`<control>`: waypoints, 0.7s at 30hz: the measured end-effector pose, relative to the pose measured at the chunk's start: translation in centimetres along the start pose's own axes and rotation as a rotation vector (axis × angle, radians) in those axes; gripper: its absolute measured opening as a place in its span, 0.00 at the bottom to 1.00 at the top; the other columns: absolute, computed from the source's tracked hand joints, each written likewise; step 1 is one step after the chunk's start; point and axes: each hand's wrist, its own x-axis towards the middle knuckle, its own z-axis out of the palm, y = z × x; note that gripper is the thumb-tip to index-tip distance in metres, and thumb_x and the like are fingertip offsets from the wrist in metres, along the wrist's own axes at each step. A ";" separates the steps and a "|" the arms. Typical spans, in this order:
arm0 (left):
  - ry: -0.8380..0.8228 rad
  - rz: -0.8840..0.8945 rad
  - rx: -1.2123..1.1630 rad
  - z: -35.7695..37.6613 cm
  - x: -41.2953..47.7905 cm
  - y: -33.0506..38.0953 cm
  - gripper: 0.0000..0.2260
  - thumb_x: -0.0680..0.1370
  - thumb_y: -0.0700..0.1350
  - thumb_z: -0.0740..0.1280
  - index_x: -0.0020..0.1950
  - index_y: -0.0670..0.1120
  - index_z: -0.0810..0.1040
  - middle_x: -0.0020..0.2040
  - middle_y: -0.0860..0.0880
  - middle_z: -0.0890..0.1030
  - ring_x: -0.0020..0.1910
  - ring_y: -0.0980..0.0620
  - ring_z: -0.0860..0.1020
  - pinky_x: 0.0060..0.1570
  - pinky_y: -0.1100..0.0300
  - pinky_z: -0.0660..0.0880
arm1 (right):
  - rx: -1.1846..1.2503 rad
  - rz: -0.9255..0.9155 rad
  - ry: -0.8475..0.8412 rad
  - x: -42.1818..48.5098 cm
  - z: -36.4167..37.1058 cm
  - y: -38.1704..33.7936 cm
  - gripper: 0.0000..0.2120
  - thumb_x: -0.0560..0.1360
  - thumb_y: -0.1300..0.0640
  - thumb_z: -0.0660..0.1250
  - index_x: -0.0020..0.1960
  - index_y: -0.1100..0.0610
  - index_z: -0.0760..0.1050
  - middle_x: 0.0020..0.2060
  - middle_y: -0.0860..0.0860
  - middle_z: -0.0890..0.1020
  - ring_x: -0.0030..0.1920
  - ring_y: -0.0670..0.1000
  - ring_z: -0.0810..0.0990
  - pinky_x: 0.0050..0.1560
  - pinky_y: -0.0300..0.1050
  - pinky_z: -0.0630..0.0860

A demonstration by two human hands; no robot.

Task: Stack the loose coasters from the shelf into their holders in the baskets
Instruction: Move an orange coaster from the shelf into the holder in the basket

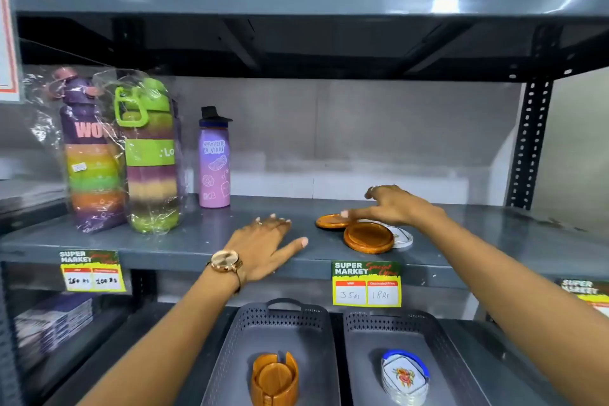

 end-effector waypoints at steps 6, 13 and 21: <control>0.266 -0.043 0.105 3.0 -0.9 -0.6 0.42 0.75 0.70 0.30 0.61 0.53 0.78 0.59 0.52 0.82 0.58 0.49 0.80 0.48 0.52 0.79 | -0.047 0.075 -0.179 -0.4 1.2 -0.8 0.47 0.59 0.30 0.72 0.70 0.55 0.67 0.69 0.54 0.73 0.67 0.57 0.72 0.64 0.53 0.72; 0.367 -0.060 0.120 3.1 -1.4 -0.3 0.38 0.79 0.65 0.34 0.50 0.51 0.82 0.46 0.51 0.85 0.46 0.48 0.83 0.34 0.54 0.78 | 0.042 0.088 -0.126 -0.4 2.6 -0.3 0.42 0.62 0.36 0.74 0.69 0.55 0.69 0.67 0.55 0.74 0.66 0.57 0.72 0.62 0.51 0.72; 0.450 -0.037 0.139 3.2 -1.9 -0.6 0.32 0.79 0.64 0.43 0.47 0.49 0.84 0.44 0.50 0.85 0.45 0.47 0.84 0.32 0.57 0.77 | 0.176 0.142 -0.009 -0.9 3.4 0.4 0.40 0.58 0.37 0.77 0.64 0.52 0.72 0.64 0.57 0.75 0.63 0.57 0.74 0.55 0.49 0.72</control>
